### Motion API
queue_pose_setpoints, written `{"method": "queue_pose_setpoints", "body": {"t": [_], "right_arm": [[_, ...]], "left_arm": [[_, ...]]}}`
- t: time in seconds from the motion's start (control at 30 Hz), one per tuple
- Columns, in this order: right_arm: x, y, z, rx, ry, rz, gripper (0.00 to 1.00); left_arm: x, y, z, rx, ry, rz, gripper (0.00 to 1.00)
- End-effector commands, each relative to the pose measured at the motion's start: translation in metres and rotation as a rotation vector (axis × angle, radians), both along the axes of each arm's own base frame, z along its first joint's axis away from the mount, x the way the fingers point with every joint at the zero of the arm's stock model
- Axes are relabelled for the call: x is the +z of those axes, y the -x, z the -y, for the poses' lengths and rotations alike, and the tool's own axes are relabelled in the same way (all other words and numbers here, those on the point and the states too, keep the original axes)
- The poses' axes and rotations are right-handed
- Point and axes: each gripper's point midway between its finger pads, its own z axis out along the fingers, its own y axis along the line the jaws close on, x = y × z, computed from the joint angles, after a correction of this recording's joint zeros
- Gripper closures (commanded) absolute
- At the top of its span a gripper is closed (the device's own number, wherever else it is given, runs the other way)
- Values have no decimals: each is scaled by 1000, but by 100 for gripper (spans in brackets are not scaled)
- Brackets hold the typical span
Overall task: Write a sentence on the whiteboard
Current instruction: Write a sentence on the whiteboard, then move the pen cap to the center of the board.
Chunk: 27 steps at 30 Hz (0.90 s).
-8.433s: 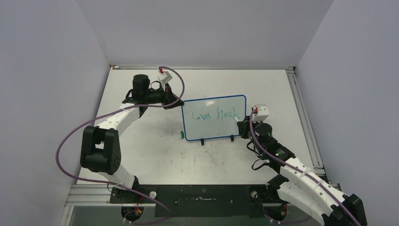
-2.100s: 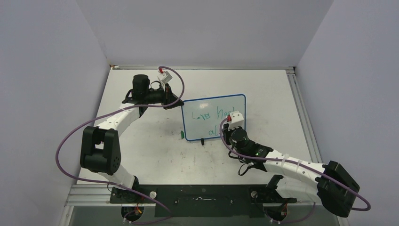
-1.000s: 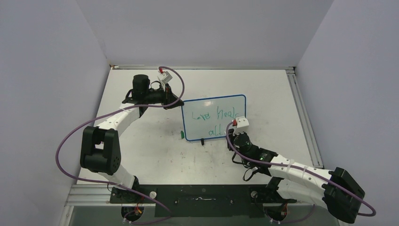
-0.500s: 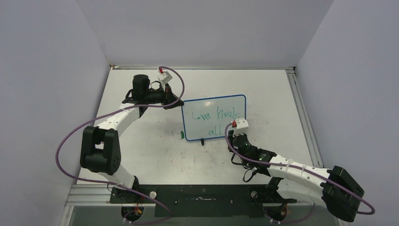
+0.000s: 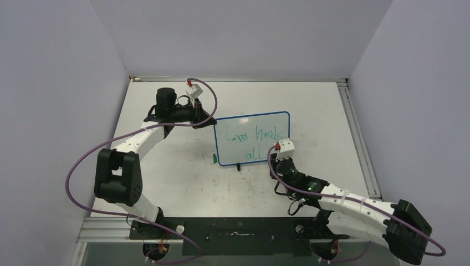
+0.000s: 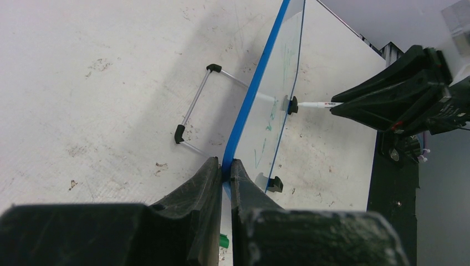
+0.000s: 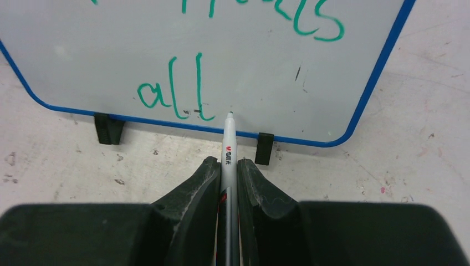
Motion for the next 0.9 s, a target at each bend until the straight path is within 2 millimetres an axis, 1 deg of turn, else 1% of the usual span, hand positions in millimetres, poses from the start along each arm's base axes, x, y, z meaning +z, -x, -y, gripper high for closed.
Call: {"method": "queue_pose_setpoints", "body": {"t": [0.0, 0.07, 0.13, 0.17, 0.23, 0.3, 0.33, 0.37, 0.43, 0.47, 0.5, 0.63, 0.7, 0.73, 0.83, 0.87], "right_arm": [[60, -2, -2, -7, -105, 103, 95], [78, 0, 0, 3, -138, 141, 95], [92, 0, 3, 1, -164, 181, 95], [97, -1, 4, 1, -174, 199, 95], [104, -1, 5, 1, -187, 223, 95], [103, -1, 6, 3, -180, 227, 95], [110, -3, 3, 4, -200, 244, 95], [111, -4, 3, 4, -201, 249, 95], [119, -5, 2, 8, -212, 267, 95], [122, -5, 2, 8, -215, 277, 95], [128, -6, 2, 8, -219, 291, 95], [152, -9, 4, -2, -243, 350, 95], [163, -9, 5, -6, -263, 376, 95], [168, -9, 5, -5, -274, 388, 95], [176, -10, 7, -10, -284, 415, 95], [176, -10, 8, -13, -283, 420, 95]], "left_arm": [[16, -2, 0, 5, -2, 49, 100], [17, -1, 0, 6, -1, 51, 97], [18, 1, 0, 6, 3, 47, 90], [18, 2, -1, 7, 4, 48, 80], [19, 3, -2, 13, 5, 54, 67], [21, 5, -2, 15, 8, 58, 53], [22, 6, -3, 18, 11, 59, 48], [24, 8, -3, 19, 17, 58, 44], [27, 10, -6, 38, 31, 56, 38], [29, 11, -8, 53, 31, 63, 29], [31, 11, -12, 82, 22, 75, 26], [40, 10, -31, 229, -7, 122, 24], [42, 8, -44, 351, -29, 132, 24], [46, 11, -51, 413, -29, 144, 24], [43, 19, -68, 578, -29, 135, 24], [37, 20, -76, 649, -37, 113, 24]]}}
